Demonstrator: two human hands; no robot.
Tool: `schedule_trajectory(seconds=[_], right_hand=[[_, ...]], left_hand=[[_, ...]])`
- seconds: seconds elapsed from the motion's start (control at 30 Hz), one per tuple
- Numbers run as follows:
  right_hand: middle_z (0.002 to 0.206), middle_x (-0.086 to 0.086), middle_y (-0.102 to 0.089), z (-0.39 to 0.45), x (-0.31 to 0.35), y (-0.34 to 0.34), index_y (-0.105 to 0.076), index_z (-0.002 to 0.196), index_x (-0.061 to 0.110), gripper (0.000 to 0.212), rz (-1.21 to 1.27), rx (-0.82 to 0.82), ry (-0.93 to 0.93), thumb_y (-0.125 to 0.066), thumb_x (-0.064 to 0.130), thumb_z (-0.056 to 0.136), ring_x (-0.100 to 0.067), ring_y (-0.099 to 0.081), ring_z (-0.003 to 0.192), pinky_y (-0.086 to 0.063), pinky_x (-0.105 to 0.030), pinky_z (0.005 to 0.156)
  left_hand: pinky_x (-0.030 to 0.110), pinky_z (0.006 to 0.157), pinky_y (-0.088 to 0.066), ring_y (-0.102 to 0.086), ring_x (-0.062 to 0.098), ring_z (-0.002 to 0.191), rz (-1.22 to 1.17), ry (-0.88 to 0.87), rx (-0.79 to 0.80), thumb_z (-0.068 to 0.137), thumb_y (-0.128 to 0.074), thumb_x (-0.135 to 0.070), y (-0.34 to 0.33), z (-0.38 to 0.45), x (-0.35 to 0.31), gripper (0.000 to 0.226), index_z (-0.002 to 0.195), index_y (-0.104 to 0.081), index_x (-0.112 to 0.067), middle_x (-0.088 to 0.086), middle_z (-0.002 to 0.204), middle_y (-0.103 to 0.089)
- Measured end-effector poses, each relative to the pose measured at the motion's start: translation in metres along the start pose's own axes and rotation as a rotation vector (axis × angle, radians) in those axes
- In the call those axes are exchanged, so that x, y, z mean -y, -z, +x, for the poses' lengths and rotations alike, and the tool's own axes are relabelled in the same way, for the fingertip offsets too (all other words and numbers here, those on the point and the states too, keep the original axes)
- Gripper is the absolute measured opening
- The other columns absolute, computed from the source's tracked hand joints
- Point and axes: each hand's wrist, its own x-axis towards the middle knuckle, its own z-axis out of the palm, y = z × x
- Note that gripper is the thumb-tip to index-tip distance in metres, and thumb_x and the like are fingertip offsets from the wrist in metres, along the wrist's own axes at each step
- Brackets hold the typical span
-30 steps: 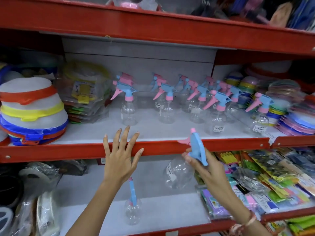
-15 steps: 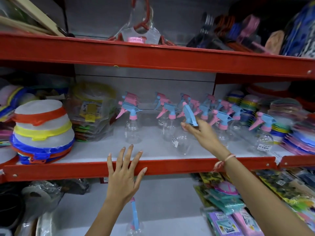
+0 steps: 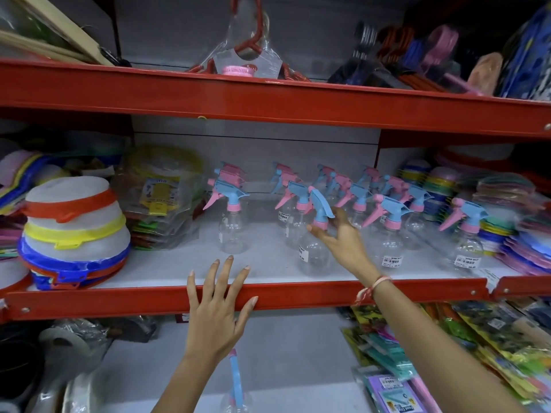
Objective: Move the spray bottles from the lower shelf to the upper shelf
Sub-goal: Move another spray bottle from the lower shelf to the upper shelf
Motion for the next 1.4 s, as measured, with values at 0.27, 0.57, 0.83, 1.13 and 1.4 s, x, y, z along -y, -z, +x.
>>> schedule_trajectory(seconds=[0.27, 0.57, 0.83, 1.13, 1.4], right_hand=[[0.112, -0.017, -0.052, -0.026, -0.017, -0.03, -0.047, 0.113, 0.002, 0.084, -0.337, -0.239, 0.055, -0.088, 0.047, 0.056, -0.038, -0.055, 0.101, -0.048, -0.046, 0.088], [0.137, -0.005, -0.044, -0.021, -0.031, 0.008, -0.039, 0.132, 0.029, 0.075, 0.006, 0.196, 0.022, -0.083, 0.033, 0.072, -0.019, -0.051, 0.122, -0.042, -0.027, 0.098], [0.14, 0.003, -0.031, -0.024, -0.032, 0.023, -0.027, 0.148, 0.031, 0.082, 0.093, 0.332, -0.013, -0.075, 0.025, 0.082, -0.014, -0.045, 0.126, -0.043, -0.032, 0.104], [0.149, -0.002, -0.034, -0.051, -0.029, 0.006, -0.031, 0.147, 0.027, 0.08, -0.003, -0.035, 0.096, -0.076, 0.029, 0.081, -0.015, -0.037, 0.136, -0.034, -0.041, 0.115], [0.108, -0.006, -0.057, -0.132, -0.001, -0.051, -0.062, 0.109, 0.005, 0.022, 0.028, -0.356, 0.464, -0.065, 0.002, 0.087, -0.026, -0.059, 0.099, -0.051, -0.036, 0.087]], left_hand=[[0.058, 0.118, -0.011, -0.038, 0.032, 0.14, 0.009, -0.004, -0.008, 0.095, -0.035, -0.056, -0.001, -0.001, 0.001, 0.06, 0.146, -0.043, -0.025, 0.011, 0.154, -0.044], [0.057, 0.118, -0.01, -0.038, 0.033, 0.138, 0.005, -0.007, 0.017, 0.099, -0.025, -0.058, 0.004, -0.001, 0.0, 0.06, 0.145, -0.043, -0.023, 0.013, 0.152, -0.046], [0.058, 0.117, -0.013, -0.04, 0.032, 0.137, 0.024, -0.018, 0.023, 0.096, -0.034, -0.054, 0.008, -0.003, -0.001, 0.059, 0.144, -0.045, -0.022, 0.012, 0.149, -0.049], [0.061, 0.115, -0.021, -0.046, 0.034, 0.135, 0.028, -0.009, -0.011, 0.097, -0.036, -0.049, 0.022, -0.016, 0.018, 0.058, 0.146, -0.044, -0.019, 0.012, 0.15, -0.049], [0.063, 0.116, -0.017, -0.042, 0.033, 0.14, 0.081, 0.054, 0.002, 0.1, -0.036, -0.047, 0.033, -0.03, 0.041, 0.056, 0.146, -0.044, -0.017, 0.011, 0.152, -0.045]])
